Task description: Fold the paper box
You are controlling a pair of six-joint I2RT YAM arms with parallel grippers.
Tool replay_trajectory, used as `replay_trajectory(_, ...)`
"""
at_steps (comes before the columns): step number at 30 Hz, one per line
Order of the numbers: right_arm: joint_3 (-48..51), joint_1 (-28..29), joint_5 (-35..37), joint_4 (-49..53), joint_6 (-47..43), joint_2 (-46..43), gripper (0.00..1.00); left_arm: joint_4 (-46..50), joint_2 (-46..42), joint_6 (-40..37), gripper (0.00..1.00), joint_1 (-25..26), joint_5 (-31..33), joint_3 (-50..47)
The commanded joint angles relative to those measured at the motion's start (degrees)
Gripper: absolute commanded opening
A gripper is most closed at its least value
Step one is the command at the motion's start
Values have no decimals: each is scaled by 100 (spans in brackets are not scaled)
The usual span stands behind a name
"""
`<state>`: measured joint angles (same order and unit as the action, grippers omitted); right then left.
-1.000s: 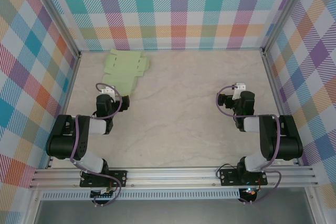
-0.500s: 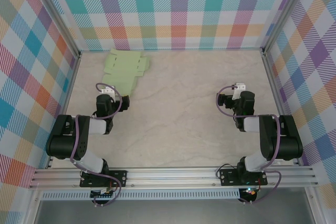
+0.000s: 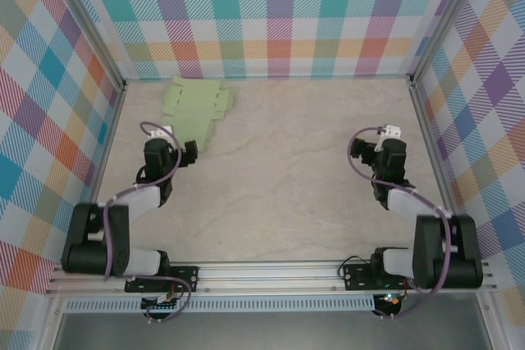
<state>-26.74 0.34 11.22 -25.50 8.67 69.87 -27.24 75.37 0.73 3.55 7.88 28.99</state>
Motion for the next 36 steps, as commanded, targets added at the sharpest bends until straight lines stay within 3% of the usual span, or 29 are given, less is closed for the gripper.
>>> replay_trajectory(1, -798, -49, 1071, 1860, 1743, -697, 100, 1022, -778, 962, 100, 41, 1084, 434)
replay_trajectory(2, -1129, -128, 1367, 2740, 2649, -745, 100, 1307, -787, 1496, 100, 40, 1629, 591)
replay_trajectory(4, -1433, -253, 629, 2982, 2945, -626, 100, 3015, -626, 3260, 100, -4, 2698, 1230)
replay_trajectory(5, -1596, -237, 92, 2916, 2916, -477, 100, 4112, -445, 3925, 100, -65, 2859, 1705)
replay_trajectory(6, -1774, -183, -319, 2891, 2946, -285, 100, 4730, -192, 4037, 100, -114, 2781, 2044)
replay_trajectory(10, -2633, 563, -880, 3120, 2242, 554, 100, 5552, 858, 3350, 100, -168, 1615, 3040)
replay_trajectory(14, -3661, 1537, -1140, 3798, 1750, 1531, 100, 6405, 1784, 2990, 100, -168, 1456, 3840)
replay_trajectory(19, -4073, 2323, -1444, 3673, 2213, 2310, 100, 6512, 2902, 1926, 100, -398, 973, 4928)
replay_trajectory(21, -4170, 2443, -1550, 3641, 2346, 2455, 99, 6576, 3254, 1735, 100, -604, 738, 5400)
replay_trajectory(24, -4353, 2522, -1620, 3879, 2433, 2541, 99, 6639, 3828, 1637, 100, -1065, -461, 5999)
replay_trajectory(27, -4393, 2568, -1626, 4084, 2310, 2469, 99, 6439, 4263, 1551, 100, -1314, -1223, 6353)
replay_trajectory(36, -4164, 2585, -1502, 4274, 2232, 2108, 99, 6786, 5448, 1001, 100, -1428, -2238, 7823)
